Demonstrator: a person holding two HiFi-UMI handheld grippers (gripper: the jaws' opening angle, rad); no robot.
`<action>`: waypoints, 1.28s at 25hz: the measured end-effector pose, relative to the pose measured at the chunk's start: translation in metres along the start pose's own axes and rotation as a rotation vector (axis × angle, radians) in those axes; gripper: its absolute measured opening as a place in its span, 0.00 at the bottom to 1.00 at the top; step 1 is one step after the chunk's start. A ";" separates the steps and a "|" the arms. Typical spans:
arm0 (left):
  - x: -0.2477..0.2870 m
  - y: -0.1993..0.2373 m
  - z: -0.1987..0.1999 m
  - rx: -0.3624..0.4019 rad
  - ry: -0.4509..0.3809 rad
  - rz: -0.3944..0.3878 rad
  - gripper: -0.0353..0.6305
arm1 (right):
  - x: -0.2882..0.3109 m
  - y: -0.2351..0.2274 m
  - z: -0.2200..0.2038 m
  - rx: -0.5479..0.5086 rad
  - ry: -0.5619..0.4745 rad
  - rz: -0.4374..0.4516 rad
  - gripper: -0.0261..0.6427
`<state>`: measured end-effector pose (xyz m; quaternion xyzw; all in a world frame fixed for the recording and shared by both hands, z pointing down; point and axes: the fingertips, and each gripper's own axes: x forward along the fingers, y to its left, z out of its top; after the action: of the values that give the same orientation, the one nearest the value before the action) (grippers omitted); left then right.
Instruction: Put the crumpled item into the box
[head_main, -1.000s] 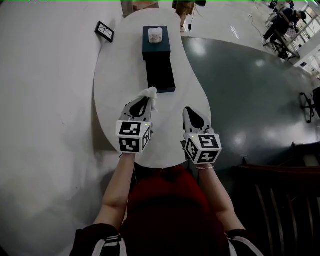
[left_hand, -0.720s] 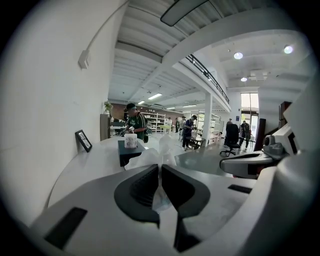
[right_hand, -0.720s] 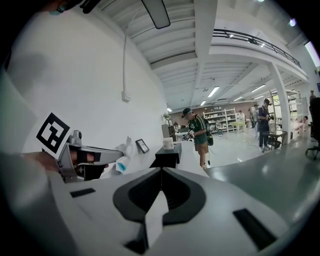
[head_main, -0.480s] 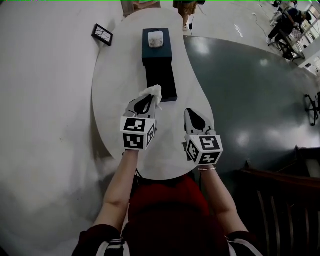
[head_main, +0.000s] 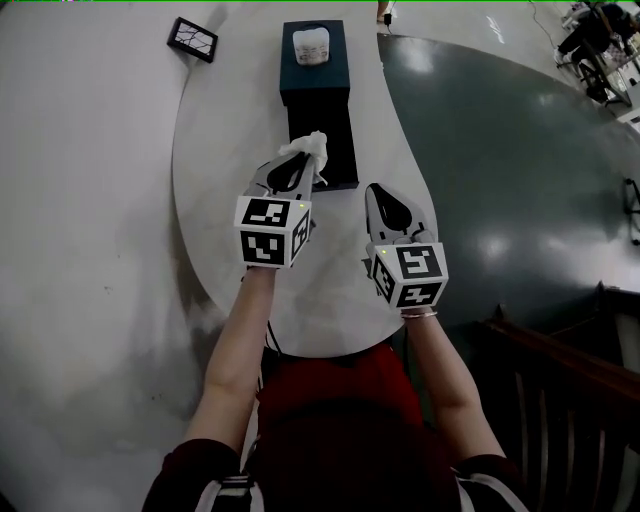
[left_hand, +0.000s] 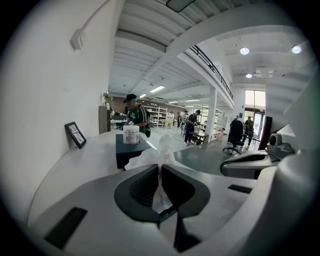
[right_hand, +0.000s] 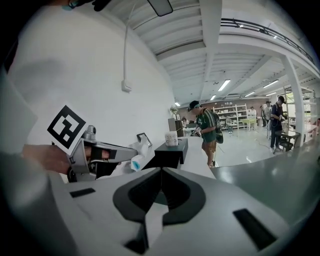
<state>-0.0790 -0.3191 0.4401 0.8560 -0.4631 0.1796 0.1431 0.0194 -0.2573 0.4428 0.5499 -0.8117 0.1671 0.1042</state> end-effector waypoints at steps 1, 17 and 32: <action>0.005 0.002 0.002 -0.001 0.001 0.003 0.12 | 0.004 -0.003 0.000 0.000 0.004 0.002 0.06; 0.067 0.013 -0.004 0.008 0.060 0.000 0.12 | 0.047 -0.023 -0.017 0.014 0.065 0.037 0.06; 0.101 0.015 -0.022 0.108 0.215 0.019 0.12 | 0.066 -0.033 -0.029 0.044 0.093 0.041 0.06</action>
<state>-0.0446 -0.3934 0.5057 0.8338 -0.4428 0.2965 0.1438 0.0249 -0.3143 0.4976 0.5269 -0.8133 0.2123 0.1262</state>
